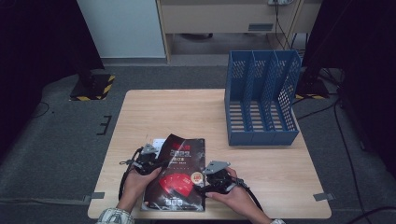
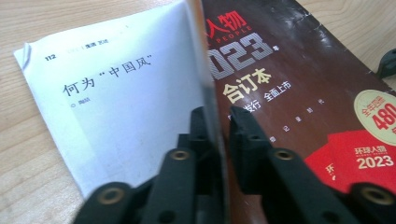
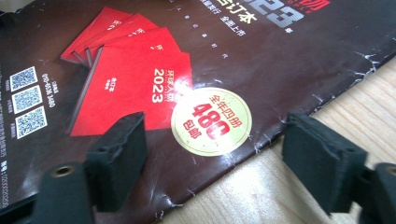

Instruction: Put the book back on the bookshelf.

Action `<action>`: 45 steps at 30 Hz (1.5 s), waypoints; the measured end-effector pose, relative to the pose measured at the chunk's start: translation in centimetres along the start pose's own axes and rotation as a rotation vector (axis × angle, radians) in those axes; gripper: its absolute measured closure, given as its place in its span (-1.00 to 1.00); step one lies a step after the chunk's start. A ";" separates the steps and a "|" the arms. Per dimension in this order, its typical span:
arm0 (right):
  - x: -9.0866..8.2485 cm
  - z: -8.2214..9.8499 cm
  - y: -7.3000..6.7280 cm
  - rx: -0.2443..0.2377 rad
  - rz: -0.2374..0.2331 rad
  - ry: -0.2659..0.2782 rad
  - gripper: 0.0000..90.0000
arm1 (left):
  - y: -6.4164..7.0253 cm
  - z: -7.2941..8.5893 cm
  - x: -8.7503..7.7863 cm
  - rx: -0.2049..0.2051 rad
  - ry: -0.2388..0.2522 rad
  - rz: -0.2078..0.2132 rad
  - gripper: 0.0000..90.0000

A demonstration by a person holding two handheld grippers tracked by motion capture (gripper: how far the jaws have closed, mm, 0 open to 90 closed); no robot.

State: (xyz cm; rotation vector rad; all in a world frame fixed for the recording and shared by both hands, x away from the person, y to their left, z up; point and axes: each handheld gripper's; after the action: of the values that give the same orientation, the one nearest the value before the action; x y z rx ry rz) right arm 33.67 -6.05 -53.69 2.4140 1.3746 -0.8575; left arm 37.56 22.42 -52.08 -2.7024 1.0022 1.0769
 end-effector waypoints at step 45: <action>1.9 -2.5 3.3 0.182 -0.137 -0.037 -0.79 | 1.5 -1.2 -5.1 0.018 0.269 0.071 0.99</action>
State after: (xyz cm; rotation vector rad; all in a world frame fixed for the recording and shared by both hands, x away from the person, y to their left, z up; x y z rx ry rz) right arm 38.14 -5.30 -53.07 2.4423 1.5229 -1.1002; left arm 34.59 23.68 -47.69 -2.8703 1.1454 0.7209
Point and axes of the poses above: each handheld gripper's, and its own axes: x roughly forward along the jaws, z roughly out of its underside, y roughly to its right, and after that the axes turned 5 degrees about y, right-handed
